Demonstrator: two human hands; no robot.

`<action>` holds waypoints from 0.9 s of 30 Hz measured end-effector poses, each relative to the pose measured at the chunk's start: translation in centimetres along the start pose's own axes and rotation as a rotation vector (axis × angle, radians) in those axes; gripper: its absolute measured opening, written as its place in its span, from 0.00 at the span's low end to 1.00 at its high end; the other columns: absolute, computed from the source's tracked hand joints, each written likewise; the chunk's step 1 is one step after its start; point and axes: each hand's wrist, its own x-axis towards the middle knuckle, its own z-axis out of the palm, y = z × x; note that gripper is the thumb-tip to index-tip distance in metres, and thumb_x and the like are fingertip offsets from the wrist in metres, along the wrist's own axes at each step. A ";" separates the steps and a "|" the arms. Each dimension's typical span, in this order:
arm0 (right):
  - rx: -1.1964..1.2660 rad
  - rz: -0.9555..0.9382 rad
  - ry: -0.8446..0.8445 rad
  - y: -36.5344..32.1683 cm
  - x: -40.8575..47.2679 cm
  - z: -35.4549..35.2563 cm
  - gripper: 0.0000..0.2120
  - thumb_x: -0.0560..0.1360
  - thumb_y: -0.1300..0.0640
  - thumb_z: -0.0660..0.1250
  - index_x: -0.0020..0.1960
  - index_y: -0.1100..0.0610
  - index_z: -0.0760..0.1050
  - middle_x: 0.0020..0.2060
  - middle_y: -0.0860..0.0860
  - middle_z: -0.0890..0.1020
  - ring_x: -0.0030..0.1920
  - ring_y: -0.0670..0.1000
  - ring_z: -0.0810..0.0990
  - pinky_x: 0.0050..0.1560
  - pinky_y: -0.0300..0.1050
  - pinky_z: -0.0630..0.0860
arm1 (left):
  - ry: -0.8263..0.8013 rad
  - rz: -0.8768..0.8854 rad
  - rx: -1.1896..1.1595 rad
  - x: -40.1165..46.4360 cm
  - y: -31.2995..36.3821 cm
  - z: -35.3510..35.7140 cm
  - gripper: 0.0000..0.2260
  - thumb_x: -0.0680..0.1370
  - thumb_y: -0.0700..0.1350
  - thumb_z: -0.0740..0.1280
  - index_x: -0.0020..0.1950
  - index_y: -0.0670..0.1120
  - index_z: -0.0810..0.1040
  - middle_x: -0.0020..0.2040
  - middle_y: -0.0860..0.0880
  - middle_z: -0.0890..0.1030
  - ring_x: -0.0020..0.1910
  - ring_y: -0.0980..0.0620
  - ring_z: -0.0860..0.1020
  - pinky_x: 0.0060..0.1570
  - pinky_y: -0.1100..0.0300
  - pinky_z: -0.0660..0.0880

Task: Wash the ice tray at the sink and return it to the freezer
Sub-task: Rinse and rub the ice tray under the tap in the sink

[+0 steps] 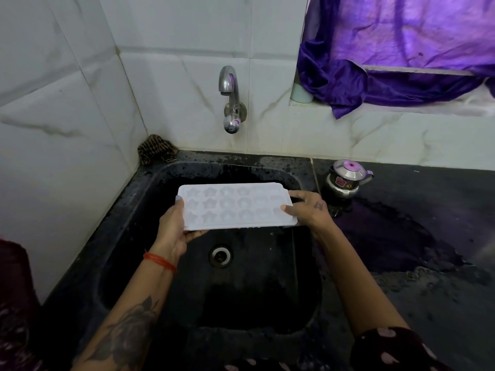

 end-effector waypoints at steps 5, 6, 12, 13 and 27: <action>-0.112 -0.078 0.075 -0.8 -0.1 0.0 0.22 0.73 0.48 0.69 0.64 0.56 0.74 0.46 0.51 0.80 0.45 0.47 0.79 0.42 0.34 0.73 | 0.018 0.026 -0.044 0.0 0.3 0.7 0.12 0.82 0.52 0.57 0.57 0.46 0.74 0.43 0.48 0.80 0.41 0.49 0.79 0.35 0.50 0.76; -0.136 -0.083 0.090 -1.0 -0.1 0.1 0.24 0.73 0.44 0.67 0.65 0.55 0.73 0.49 0.51 0.79 0.49 0.48 0.78 0.47 0.38 0.74 | 0.018 0.033 -0.049 0.0 0.4 0.8 0.12 0.82 0.52 0.58 0.57 0.45 0.73 0.43 0.48 0.80 0.40 0.49 0.79 0.35 0.49 0.76; -0.293 -0.285 0.053 -1.5 -0.3 1.1 0.23 0.76 0.37 0.56 0.65 0.48 0.70 0.68 0.53 0.70 0.66 0.54 0.70 0.64 0.48 0.67 | 0.030 0.056 -0.063 -0.2 1.0 1.5 0.11 0.82 0.50 0.58 0.56 0.45 0.73 0.46 0.45 0.79 0.39 0.49 0.78 0.38 0.47 0.75; -0.308 -0.277 0.019 -1.6 -0.3 1.2 0.23 0.77 0.36 0.54 0.65 0.46 0.70 0.71 0.53 0.65 0.68 0.55 0.68 0.66 0.49 0.64 | 0.031 0.052 -0.062 -0.2 1.0 1.5 0.11 0.82 0.50 0.58 0.56 0.45 0.73 0.47 0.45 0.79 0.39 0.49 0.78 0.39 0.46 0.76; -0.591 -0.253 -0.068 -3.1 0.9 1.0 0.29 0.73 0.29 0.48 0.68 0.40 0.68 0.77 0.52 0.51 0.76 0.57 0.50 0.73 0.65 0.45 | 0.065 0.055 -0.096 -0.2 1.7 1.4 0.11 0.81 0.51 0.60 0.55 0.45 0.74 0.42 0.47 0.79 0.39 0.49 0.79 0.25 0.52 0.80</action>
